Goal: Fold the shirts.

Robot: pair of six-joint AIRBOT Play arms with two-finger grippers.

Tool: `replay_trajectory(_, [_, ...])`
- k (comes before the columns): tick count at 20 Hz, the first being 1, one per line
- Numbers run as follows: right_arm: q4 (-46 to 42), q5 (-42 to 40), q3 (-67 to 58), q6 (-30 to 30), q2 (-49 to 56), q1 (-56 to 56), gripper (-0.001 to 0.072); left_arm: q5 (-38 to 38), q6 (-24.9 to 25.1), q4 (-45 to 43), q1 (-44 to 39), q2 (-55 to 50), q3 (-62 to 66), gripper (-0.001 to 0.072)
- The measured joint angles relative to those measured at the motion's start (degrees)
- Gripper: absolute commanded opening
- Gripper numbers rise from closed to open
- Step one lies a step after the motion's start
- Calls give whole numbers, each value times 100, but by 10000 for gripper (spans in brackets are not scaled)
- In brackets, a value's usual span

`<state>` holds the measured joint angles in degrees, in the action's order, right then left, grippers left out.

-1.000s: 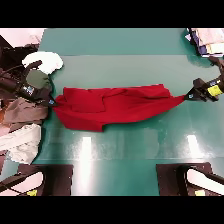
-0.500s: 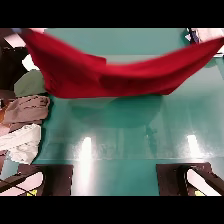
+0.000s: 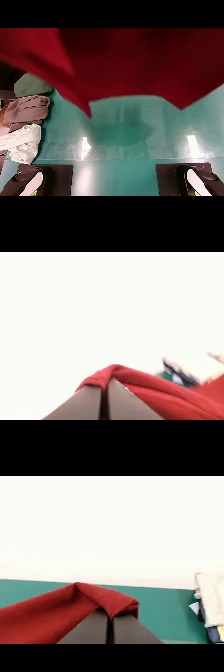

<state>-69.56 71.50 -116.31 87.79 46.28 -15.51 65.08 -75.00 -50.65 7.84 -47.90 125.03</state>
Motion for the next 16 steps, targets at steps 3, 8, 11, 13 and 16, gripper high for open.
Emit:
replay_trajectory(3, [-459,343,68,192,46,4,6,-39,-111,-293,0,76,-323,24])
replay_trajectory(8, [-728,2017,-160,361,1294,7,6,741,-376,-494,-2,-658,-1453,25])
replay_trajectory(11, [-765,2761,310,457,2203,7,6,1429,-433,-463,-4,-1626,-1904,25])
replay_trajectory(13, [-778,2903,743,490,2765,11,7,1657,-446,-415,-7,-2341,-2096,25])
replay_trajectory(16, [-782,2614,1349,516,3469,48,6,1602,-446,-393,-7,-3377,-2238,25])
